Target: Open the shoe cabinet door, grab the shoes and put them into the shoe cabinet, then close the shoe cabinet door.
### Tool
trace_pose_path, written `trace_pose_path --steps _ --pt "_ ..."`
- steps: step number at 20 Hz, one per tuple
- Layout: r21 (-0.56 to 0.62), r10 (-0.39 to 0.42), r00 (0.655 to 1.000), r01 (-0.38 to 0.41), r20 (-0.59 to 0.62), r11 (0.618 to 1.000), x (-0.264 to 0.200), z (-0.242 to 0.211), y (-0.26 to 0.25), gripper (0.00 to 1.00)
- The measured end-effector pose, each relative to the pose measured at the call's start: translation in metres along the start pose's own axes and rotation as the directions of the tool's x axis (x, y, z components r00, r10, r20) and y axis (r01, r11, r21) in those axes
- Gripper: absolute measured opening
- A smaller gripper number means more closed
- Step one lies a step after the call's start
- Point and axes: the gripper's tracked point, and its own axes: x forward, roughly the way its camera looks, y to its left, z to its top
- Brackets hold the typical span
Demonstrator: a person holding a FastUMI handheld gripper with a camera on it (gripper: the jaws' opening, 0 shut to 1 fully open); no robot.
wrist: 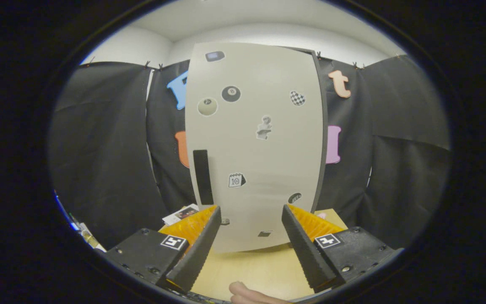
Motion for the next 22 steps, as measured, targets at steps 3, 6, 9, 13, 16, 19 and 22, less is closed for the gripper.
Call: trace_pose_path --steps 3,6,9,13,16,19,22 --pt "0.023 0.015 0.999 -0.016 0.03 1.0 -0.041 0.006 -0.006 0.96" --pt "0.035 0.031 0.998 -0.033 0.059 0.999 -0.081 0.013 -0.006 0.96" --pt "0.022 0.044 0.996 -0.046 0.081 0.999 -0.12 0.018 -0.004 0.96" --pt "-0.03 0.024 0.993 -0.021 0.117 0.999 -0.162 0.022 -0.004 0.96" --pt "-0.051 0.039 0.992 -0.033 0.121 0.998 -0.185 0.016 0.003 0.96" --pt "-0.053 0.052 0.992 -0.046 0.117 0.998 -0.194 0.012 0.004 0.96" --pt "-0.046 0.054 0.994 -0.05 0.095 0.998 -0.195 0.008 0.004 0.96"
